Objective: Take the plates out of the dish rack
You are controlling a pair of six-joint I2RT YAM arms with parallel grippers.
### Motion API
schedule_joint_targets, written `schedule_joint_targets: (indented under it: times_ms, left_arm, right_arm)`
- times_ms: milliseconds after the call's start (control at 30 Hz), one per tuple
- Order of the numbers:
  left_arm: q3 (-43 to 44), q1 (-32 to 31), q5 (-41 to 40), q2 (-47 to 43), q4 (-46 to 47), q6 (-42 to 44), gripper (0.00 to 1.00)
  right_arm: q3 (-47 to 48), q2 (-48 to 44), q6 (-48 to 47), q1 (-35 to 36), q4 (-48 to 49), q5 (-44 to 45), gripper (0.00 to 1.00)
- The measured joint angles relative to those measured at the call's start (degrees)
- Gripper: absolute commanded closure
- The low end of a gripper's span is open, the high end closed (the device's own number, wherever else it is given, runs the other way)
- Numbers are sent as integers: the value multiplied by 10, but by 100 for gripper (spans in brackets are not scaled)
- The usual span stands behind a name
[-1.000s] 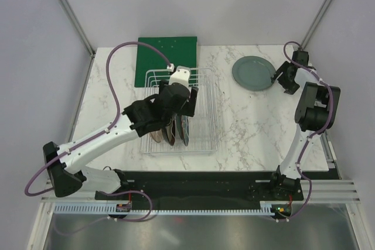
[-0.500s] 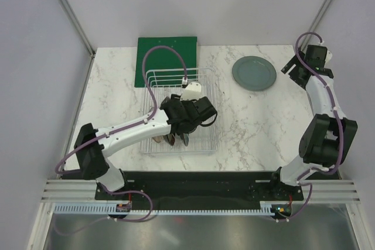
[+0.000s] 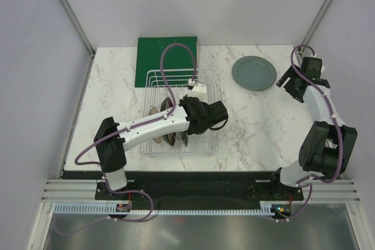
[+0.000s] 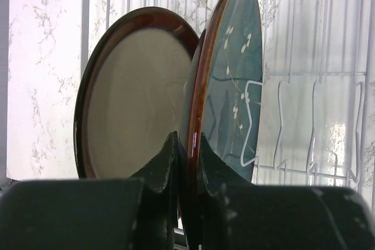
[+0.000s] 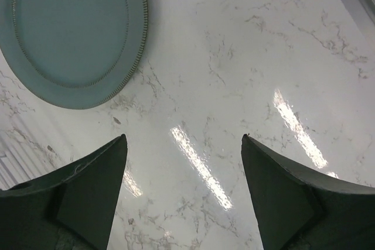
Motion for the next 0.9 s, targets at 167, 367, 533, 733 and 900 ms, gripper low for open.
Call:
schedule_joint_targets:
  times_ms: [167, 367, 533, 733, 900]
  left_arm:
    - [58, -7, -10, 39, -57, -39, 98]
    - [113, -8, -41, 50, -90, -43, 98]
    - [140, -8, -57, 50, -97, -41, 98]
    - [149, -9, -66, 49, -96, -31, 98]
    - [150, -9, -66, 34, -94, -14, 98]
  right_arm:
    - [-10, -7, -5, 3, 0, -10, 14]
    - [-15, -54, -9, 8, -2, -19, 13]
    - [-16, -83, -13, 11, -3, -22, 14]
    - [-17, -96, -18, 12, -15, -33, 13]
    - [-17, -121, -19, 12, -25, -52, 12]
